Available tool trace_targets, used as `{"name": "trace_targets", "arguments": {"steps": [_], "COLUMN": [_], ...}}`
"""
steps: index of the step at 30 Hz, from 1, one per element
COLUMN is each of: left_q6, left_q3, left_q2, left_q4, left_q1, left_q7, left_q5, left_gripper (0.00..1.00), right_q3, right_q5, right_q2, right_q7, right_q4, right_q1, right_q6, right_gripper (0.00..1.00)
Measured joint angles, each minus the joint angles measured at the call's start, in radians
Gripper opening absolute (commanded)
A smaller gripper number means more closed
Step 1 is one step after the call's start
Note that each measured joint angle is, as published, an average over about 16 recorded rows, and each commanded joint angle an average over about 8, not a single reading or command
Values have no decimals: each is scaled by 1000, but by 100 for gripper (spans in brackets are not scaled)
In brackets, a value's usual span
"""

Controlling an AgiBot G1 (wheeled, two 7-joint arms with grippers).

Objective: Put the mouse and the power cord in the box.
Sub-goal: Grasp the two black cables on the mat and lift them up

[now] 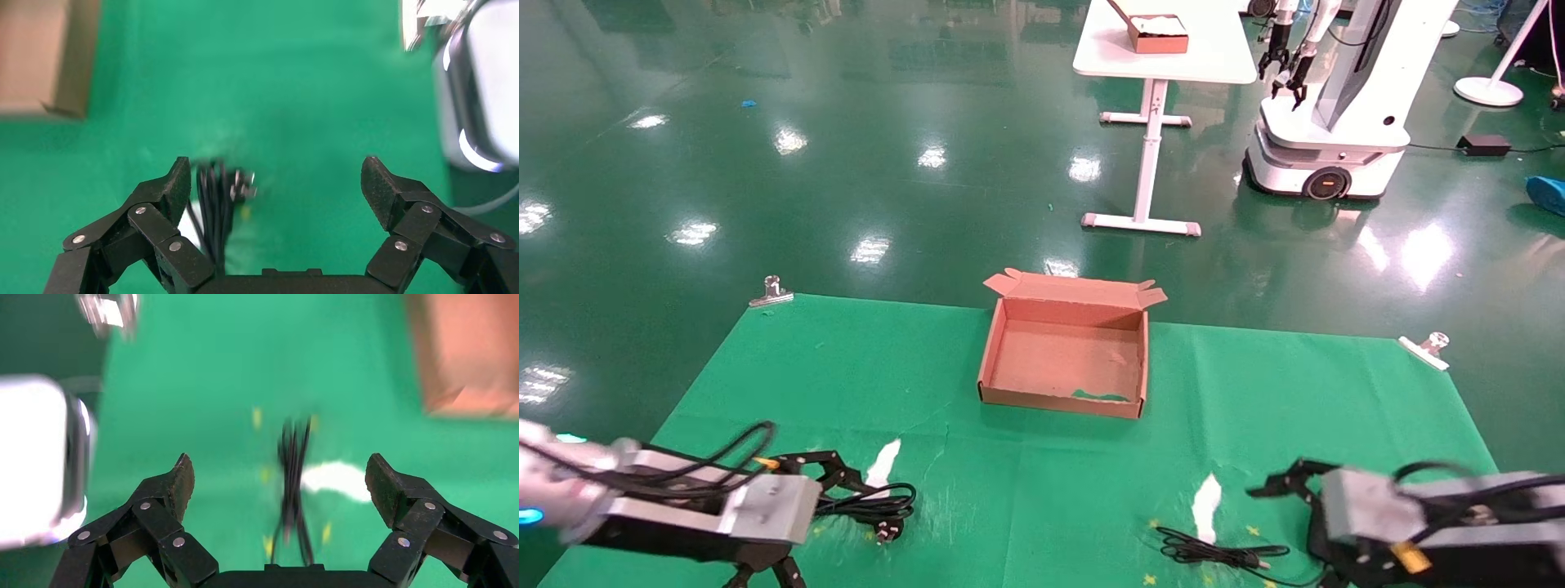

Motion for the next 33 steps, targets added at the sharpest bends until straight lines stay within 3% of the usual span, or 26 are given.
{"name": "trace_targets", "arguments": {"steps": [7, 15, 16, 18, 19, 24, 26, 27, 33], "left_q6": [-137, -265, -274, -287, -292, -305, -306, -306, -304], "left_q3": [72, 102, 104, 107, 108, 115, 117, 118, 121], "left_q2": [132, 222, 229, 241, 246, 265, 269, 271, 276], "left_q4": [276, 479, 496, 528, 541, 594, 609, 615, 631], "left_q1": [-70, -104, -107, -114, -118, -134, -138, -141, -149], "left_q7": [166, 280, 291, 311, 320, 362, 374, 379, 396], "left_q5": [155, 227, 231, 237, 240, 251, 254, 256, 260], "left_gripper": [100, 100, 100, 100, 92, 29, 4, 0, 0], "right_q3": [-88, -121, -122, -122, -122, -121, -121, -120, -120], "right_q5": [-191, -260, -262, -264, -264, -264, -263, -263, -263], "right_q2": [-139, -257, -268, -285, -292, -319, -325, -328, -335], "right_q7": [-182, -351, -368, -399, -413, -467, -482, -487, -505], "right_q4": [-258, -492, -515, -555, -573, -644, -663, -670, -694], "right_q1": [104, 167, 172, 181, 185, 200, 205, 207, 214], "right_q6": [76, 162, 169, 183, 188, 205, 207, 208, 209], "right_gripper": [100, 100, 99, 85, 73, 11, 0, 0, 0]}}
